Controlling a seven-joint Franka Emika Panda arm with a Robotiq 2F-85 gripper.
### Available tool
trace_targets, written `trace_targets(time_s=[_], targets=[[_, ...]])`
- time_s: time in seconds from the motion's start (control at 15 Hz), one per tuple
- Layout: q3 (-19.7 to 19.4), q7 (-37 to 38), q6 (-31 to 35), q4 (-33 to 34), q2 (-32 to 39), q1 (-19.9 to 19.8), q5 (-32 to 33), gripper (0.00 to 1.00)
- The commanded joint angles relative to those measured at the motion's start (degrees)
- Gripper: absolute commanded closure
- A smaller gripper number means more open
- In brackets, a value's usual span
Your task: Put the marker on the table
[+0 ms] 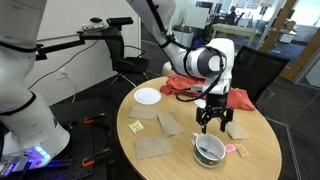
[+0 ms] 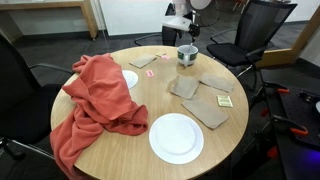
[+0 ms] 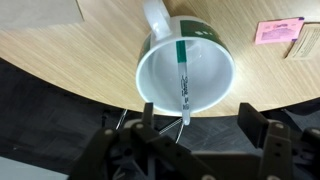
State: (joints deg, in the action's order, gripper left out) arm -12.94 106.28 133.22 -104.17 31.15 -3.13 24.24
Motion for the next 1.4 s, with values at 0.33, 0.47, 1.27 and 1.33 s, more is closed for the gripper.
trace_targets(time_s=[0.33,0.47,1.27,1.33], targets=[[-2.0,-0.2,-1.6,4.3,5.4,1.5,-2.5,0.22],[-2.2,-0.3,-1.7,4.8,6.3,1.6,-2.7,0.24],[-3.5,-0.3,-2.5,6.6,9.7,1.6,-5.1,0.27],[-3.7,-0.3,-2.5,6.6,9.9,1.6,-5.1,0.27]])
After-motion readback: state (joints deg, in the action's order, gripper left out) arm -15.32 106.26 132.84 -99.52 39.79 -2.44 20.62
